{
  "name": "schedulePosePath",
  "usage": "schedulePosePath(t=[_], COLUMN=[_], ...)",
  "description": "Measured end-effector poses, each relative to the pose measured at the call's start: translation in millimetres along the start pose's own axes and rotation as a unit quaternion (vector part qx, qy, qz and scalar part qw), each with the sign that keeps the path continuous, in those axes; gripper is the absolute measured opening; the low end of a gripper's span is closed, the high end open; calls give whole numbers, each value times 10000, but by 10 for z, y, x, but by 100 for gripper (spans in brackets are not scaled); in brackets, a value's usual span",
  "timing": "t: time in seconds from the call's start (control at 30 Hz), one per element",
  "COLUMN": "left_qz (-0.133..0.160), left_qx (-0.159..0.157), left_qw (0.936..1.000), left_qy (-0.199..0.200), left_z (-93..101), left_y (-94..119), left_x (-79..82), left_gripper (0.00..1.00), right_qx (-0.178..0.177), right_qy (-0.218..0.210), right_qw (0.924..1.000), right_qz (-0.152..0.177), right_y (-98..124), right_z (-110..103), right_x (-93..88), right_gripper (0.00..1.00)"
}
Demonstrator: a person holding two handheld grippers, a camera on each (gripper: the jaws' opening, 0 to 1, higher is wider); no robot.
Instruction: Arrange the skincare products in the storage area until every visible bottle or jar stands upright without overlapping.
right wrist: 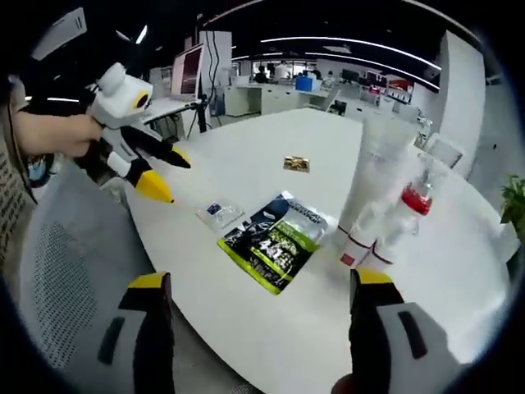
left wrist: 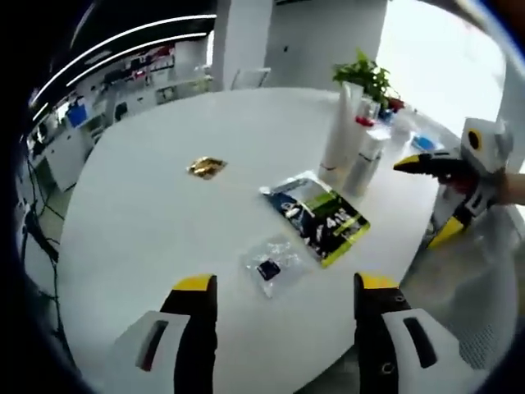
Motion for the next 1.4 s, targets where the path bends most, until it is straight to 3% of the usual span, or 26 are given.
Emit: schedulePosePath(t=[0.3,0.53,0.9,1.07,1.4], left_qz=[106,167,228,282,188], left_qx=[20,89,321,368,349], left_qw=[9998,9994,9971,9965,9971], left_qy=[149,277,652,694,644], left_z=[118,155,139,128,130], left_y=[93,208,361,391,375], left_x=[-47,-116,-323,-284,-278], left_gripper=[78,83,91,97,97], right_qx=[-302,-351,-435,-463,-482], right_qy=[-353,-636,-1016,-1019,-1120], right_qw=[9986,9971,9934,9932,9919], right_qz=[252,236,301,317,355], right_y=[161,258,318,312,281], right_z=[151,212,127,120,140], right_x=[-22,-90,-112,-121,-105], right_gripper=[95,99,99,99,99])
Point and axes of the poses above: the point that each gripper's makers call its tool centre point, and the gripper's own axes: y roughly backward along the fingers, z roughly to its right, x roughly out of its top, the point moved 7 cm from there along y, roughly backward along the fingers, and after that the axes turned 13 degrees about -x, right-handed, at the moved point
